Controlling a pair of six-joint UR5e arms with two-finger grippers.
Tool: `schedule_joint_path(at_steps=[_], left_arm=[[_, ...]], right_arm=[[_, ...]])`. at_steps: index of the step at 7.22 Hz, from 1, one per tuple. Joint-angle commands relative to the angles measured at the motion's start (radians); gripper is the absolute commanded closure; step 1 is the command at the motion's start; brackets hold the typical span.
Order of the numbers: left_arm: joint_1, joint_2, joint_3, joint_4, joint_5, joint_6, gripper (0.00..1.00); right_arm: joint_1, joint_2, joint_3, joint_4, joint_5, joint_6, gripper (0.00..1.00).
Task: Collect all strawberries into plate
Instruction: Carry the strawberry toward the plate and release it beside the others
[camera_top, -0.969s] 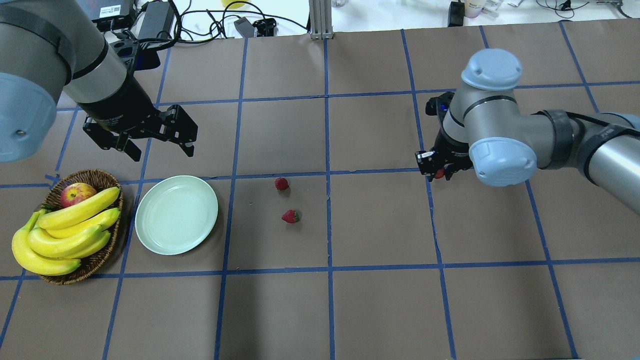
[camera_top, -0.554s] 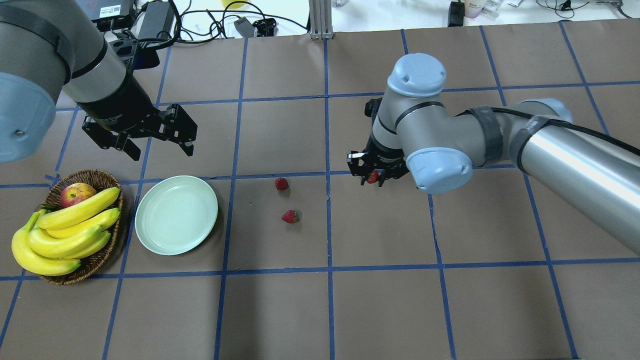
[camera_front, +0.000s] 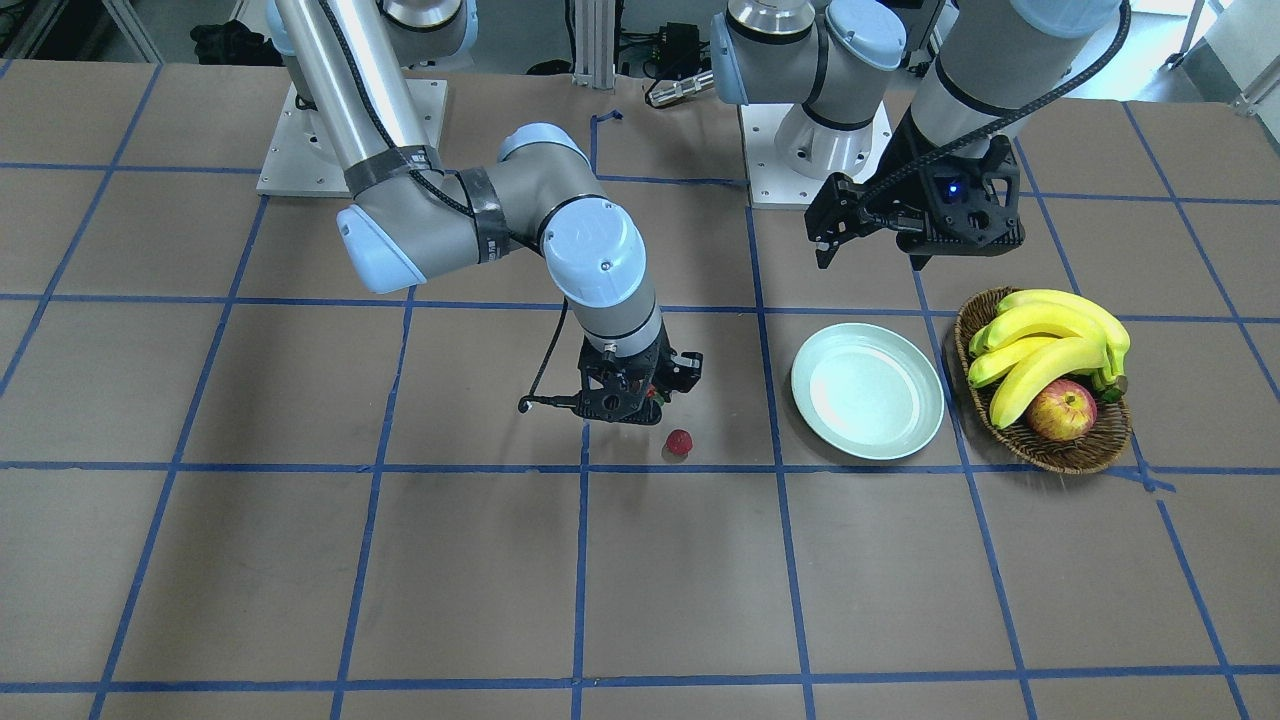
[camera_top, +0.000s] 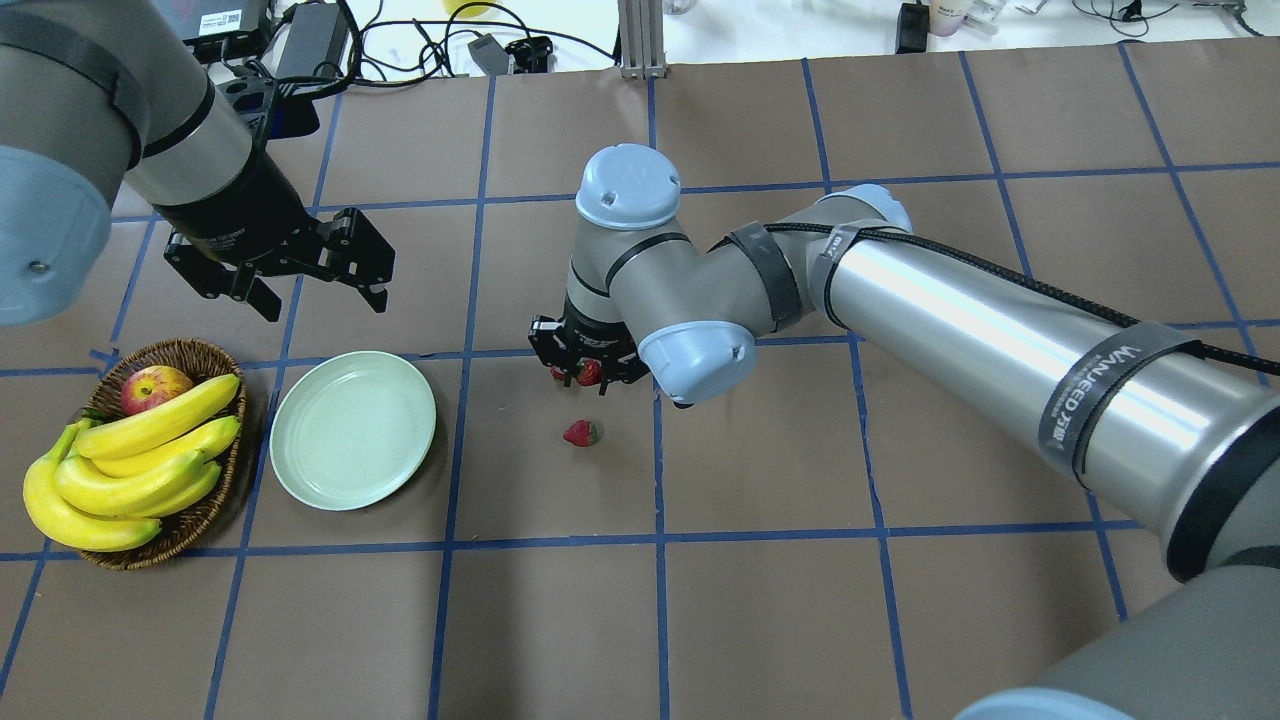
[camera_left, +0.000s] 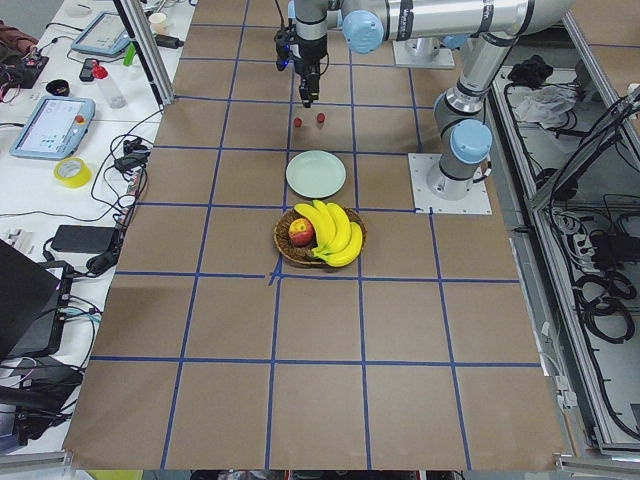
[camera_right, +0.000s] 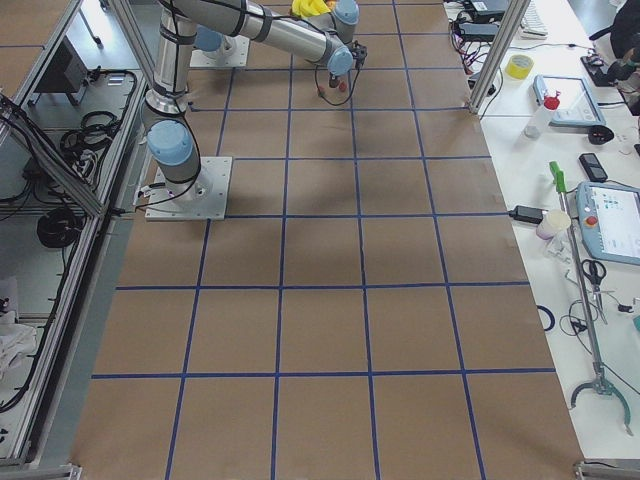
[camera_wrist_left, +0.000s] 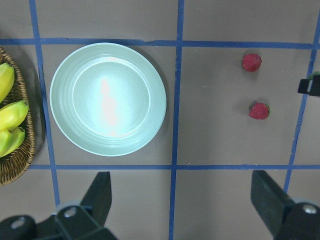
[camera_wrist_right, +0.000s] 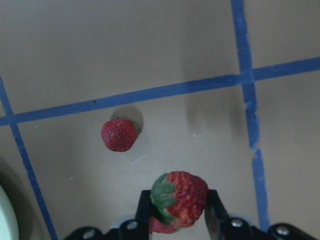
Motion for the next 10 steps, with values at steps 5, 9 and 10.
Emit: schedule_joint_path(at_steps=[5, 9, 10], left_arm=[[0.0, 0.0, -0.002, -0.002, 0.0, 0.0, 0.0], [0.003, -0.017, -0.003, 0.006, -0.005, 0.014, 0.0], [0.003, -0.026, -0.002, 0.008, -0.003, 0.015, 0.0]], right_arm=[[0.005, -0.02, -0.016, 0.003, -0.018, 0.006, 0.02], [-0.141, -0.252, -0.088, 0.287, -0.127, -0.113, 0.0], [-0.201, -0.325, -0.123, 0.441, -0.152, -0.237, 0.0]])
